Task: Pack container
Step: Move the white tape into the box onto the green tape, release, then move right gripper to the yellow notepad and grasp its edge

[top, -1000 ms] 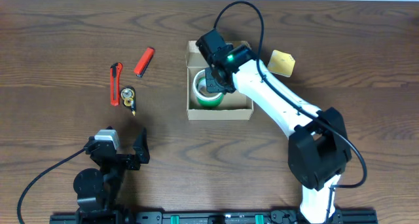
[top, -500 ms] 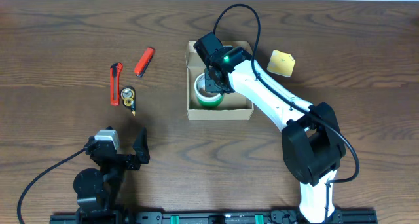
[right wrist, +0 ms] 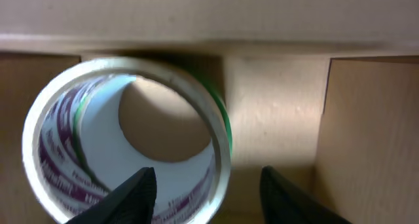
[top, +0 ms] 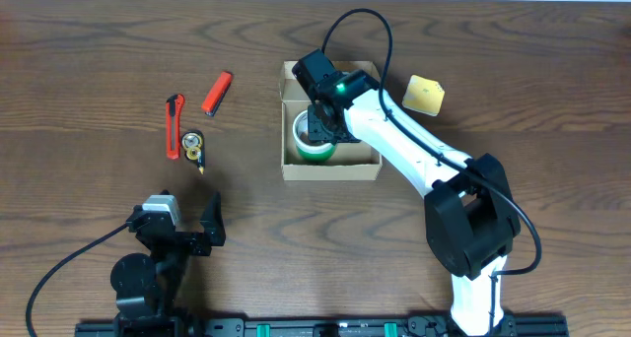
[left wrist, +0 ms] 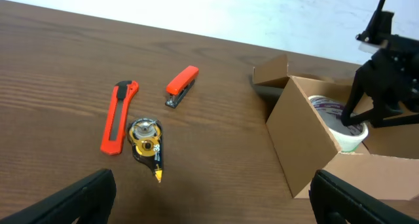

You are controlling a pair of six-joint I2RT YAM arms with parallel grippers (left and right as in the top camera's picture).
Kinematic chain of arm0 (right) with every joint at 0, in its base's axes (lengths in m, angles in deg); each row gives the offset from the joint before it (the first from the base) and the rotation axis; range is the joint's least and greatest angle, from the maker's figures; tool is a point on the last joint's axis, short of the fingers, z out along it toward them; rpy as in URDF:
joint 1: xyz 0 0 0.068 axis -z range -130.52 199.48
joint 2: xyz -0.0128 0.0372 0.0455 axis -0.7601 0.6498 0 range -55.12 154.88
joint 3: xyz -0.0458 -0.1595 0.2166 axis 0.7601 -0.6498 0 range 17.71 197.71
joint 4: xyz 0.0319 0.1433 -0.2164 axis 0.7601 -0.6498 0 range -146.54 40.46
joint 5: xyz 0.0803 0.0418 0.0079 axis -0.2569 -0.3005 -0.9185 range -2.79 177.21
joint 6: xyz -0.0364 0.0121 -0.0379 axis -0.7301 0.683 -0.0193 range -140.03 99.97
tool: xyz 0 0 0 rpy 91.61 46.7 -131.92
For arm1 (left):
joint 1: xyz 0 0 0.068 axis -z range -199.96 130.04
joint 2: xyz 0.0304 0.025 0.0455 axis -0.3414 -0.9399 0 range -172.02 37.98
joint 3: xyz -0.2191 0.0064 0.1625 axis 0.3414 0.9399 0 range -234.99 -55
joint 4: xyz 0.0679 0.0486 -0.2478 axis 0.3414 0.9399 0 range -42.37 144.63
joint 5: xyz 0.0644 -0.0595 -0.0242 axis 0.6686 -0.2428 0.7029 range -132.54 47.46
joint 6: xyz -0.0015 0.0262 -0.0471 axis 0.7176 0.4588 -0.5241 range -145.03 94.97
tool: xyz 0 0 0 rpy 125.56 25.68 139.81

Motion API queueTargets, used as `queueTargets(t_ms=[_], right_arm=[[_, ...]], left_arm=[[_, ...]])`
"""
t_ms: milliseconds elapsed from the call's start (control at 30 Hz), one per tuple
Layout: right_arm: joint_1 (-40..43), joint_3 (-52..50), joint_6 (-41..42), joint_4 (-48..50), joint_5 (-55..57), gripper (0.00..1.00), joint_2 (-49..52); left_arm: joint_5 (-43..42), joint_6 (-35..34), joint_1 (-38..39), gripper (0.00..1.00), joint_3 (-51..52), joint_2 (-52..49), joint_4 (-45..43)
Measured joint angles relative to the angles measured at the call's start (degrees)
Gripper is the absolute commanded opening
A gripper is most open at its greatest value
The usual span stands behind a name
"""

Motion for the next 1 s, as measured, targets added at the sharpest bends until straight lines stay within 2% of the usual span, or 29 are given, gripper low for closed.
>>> queueTargets(t_ms=[233, 333, 467, 633, 1000], right_arm=[[2.80, 2.38, -4.11, -1.42, 0.50, 0.73, -9.35], [7.23, 3.63, -5.20, -2.32, 2.01, 0.80, -14.47], [14.86, 4.37, -5.84, -3.37, 3.37, 0.96, -16.90], [21.90, 4.37, -5.90, -2.93, 4.35, 0.99, -13.75], [26.05, 4.35, -5.29, 2.36, 4.76, 0.99, -0.74]], left_arm=[[0.00, 0.00, 0.00, 0.95, 0.00, 0.00, 0.02], [0.00, 0.00, 0.00, 0.95, 0.00, 0.00, 0.02], [0.00, 0.00, 0.00, 0.95, 0.00, 0.00, 0.02], [0.00, 0.00, 0.00, 0.95, 0.00, 0.00, 0.00], [0.00, 0.00, 0.00, 0.95, 0.00, 0.00, 0.02]])
